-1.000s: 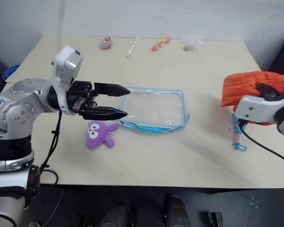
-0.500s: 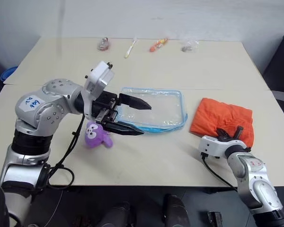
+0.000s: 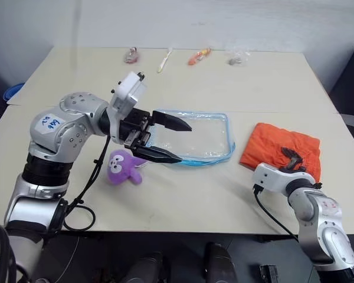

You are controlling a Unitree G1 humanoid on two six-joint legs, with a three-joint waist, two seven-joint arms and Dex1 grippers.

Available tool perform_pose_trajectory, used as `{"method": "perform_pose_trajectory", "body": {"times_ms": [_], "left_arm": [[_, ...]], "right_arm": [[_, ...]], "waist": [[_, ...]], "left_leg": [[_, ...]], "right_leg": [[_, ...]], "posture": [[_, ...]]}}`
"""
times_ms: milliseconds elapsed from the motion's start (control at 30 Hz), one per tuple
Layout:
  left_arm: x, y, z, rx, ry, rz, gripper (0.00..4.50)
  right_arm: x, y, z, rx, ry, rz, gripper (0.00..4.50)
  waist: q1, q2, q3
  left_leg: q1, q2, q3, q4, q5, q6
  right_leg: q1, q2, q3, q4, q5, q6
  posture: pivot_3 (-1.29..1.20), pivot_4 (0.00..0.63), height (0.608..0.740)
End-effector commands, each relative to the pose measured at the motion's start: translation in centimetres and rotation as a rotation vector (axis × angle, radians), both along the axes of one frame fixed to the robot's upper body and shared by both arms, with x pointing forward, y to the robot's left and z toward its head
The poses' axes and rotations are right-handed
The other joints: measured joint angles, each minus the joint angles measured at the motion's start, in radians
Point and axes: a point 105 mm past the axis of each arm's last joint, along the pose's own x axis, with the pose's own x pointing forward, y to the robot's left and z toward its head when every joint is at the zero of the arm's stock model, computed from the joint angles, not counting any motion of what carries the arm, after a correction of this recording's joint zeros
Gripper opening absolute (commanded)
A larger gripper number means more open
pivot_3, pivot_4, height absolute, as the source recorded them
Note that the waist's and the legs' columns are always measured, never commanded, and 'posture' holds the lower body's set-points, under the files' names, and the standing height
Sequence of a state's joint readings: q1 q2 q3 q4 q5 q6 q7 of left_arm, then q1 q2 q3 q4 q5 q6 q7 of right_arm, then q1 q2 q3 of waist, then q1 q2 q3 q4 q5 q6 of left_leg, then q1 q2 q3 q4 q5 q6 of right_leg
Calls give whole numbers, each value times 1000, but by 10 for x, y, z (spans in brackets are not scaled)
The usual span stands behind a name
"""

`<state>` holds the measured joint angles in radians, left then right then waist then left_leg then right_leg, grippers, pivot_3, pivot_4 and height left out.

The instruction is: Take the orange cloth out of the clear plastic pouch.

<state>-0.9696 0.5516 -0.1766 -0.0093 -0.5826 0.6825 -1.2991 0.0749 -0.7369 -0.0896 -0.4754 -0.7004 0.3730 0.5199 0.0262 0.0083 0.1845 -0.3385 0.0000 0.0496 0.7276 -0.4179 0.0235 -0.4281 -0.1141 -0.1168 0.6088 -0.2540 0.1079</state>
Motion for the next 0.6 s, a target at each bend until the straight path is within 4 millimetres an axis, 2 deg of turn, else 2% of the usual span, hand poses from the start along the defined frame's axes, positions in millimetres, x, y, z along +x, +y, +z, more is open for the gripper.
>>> {"method": "perform_pose_trajectory", "body": {"times_ms": [33,167,267,333,500,533,600], "left_arm": [[3,4,6,1,-49,-4,4200],[6,14,7,6,-62,-10,4200],[11,21,10,5,-67,-11,4200],[16,24,13,6,-72,1,4200],[27,37,17,19,-85,31,4200],[29,39,18,20,-84,36,4200],[33,43,21,20,-87,52,4200]], "right_arm": [[-21,2,27,86,21,-20,4421],[-54,0,33,393,150,-92,4421],[-78,-8,57,726,167,-134,4421],[-99,-18,66,890,209,-160,4421],[-124,-62,84,1003,121,-305,4421],[-126,-65,86,1035,113,-307,4421],[-131,-57,82,1076,181,-257,4421]], "waist": [[-1,0,0],[-1,0,0],[-1,0,0],[2,0,0],[5,0,0],[3,0,0],[2,0,0]], "left_leg": [[0,0,0,0,0,0],[0,0,0,0,0,0],[1,0,-2,0,0,0],[0,0,-3,1,0,1],[0,-1,-4,-1,-1,3],[1,-2,-3,-1,-2,3],[2,-3,-2,-1,-2,4]], "right_leg": [[0,0,0,0,0,0],[0,1,0,0,0,0],[0,0,0,0,0,0],[0,0,0,1,0,0],[1,0,0,-1,0,0],[1,0,1,0,0,0],[1,-1,3,0,0,0]], "posture": [[0,150,740],[0,150,740],[0,150,740],[0,150,740],[0,150,740],[0,150,740],[0,150,740]]}}
